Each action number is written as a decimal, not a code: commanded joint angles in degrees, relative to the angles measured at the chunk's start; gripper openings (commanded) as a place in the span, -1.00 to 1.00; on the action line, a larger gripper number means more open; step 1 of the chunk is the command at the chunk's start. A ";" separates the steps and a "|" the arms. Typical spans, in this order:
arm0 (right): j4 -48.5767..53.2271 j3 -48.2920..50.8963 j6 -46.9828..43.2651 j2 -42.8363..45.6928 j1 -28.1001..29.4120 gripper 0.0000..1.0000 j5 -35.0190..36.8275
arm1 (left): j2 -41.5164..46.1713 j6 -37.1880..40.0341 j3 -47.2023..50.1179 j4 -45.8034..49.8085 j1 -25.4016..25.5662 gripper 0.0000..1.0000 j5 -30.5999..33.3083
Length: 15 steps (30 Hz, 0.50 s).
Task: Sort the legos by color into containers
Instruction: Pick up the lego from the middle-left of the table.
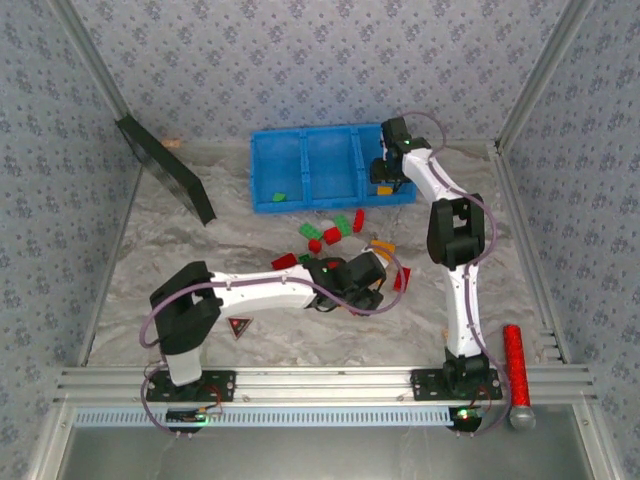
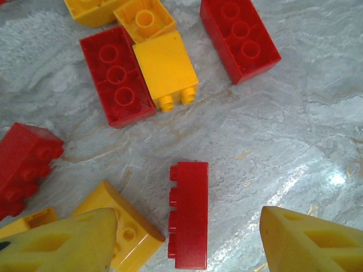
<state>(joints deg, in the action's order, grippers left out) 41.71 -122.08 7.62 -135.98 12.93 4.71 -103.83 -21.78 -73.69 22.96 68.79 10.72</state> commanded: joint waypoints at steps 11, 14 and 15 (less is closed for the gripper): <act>1.30 0.16 0.27 3.45 -0.18 0.62 -4.40 | -8.13 2.27 -6.82 4.72 0.38 0.34 -2.78; 0.63 1.67 0.51 5.27 0.39 0.62 -4.15 | -8.93 1.88 -6.75 4.86 0.36 0.31 -3.51; 0.32 2.29 0.62 6.12 0.62 0.62 -4.18 | -9.07 1.83 -6.60 4.75 0.38 0.28 -3.73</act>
<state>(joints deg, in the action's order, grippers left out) 41.41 -120.92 7.70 -134.78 12.84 1.67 -112.03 -20.36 -78.87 25.93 68.79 8.34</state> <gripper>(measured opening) 0.810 0.649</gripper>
